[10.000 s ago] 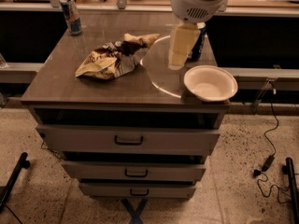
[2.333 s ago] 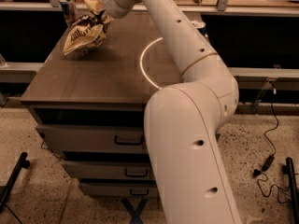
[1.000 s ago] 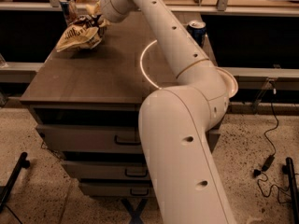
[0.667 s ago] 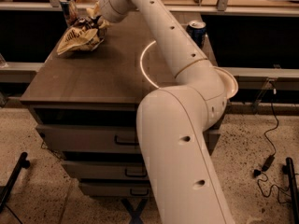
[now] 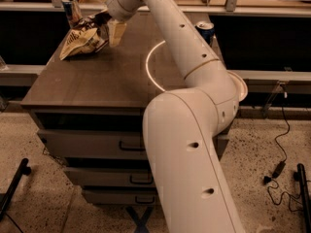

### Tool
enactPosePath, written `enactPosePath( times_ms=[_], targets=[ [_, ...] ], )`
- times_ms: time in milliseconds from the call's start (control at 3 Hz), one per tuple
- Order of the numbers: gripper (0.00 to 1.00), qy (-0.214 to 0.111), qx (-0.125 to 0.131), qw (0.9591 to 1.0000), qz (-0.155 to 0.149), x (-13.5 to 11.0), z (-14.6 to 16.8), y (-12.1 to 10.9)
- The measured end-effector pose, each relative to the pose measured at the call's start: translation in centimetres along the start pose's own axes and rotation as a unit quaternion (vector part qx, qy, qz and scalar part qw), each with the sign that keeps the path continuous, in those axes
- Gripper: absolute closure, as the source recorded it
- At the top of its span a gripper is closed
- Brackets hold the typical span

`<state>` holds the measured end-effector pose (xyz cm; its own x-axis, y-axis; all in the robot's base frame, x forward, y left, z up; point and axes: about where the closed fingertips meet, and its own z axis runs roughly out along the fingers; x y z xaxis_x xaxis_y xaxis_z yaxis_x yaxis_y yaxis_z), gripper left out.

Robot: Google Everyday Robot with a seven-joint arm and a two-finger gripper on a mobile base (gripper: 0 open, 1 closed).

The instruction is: Move brown chip bag near redbull can

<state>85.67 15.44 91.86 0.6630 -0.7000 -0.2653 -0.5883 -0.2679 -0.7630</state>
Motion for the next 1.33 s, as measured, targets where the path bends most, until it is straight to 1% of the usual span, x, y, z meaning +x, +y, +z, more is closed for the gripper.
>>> enactPosePath(
  times_ms=[333, 667, 1000, 1333],
  targets=[
    [0.0, 0.025, 0.005, 0.9997, -0.003, 1.3, -3.6, -0.9],
    [0.0, 0.045, 0.011, 0.9988, -0.013, 2.5, -6.1, -1.7],
    [0.0, 0.032, 0.035, 0.9983, -0.032, 3.3, -9.1, -2.3],
    [0.0, 0.032, 0.035, 0.9984, -0.033, 3.3, -9.0, -2.3]
  ],
)
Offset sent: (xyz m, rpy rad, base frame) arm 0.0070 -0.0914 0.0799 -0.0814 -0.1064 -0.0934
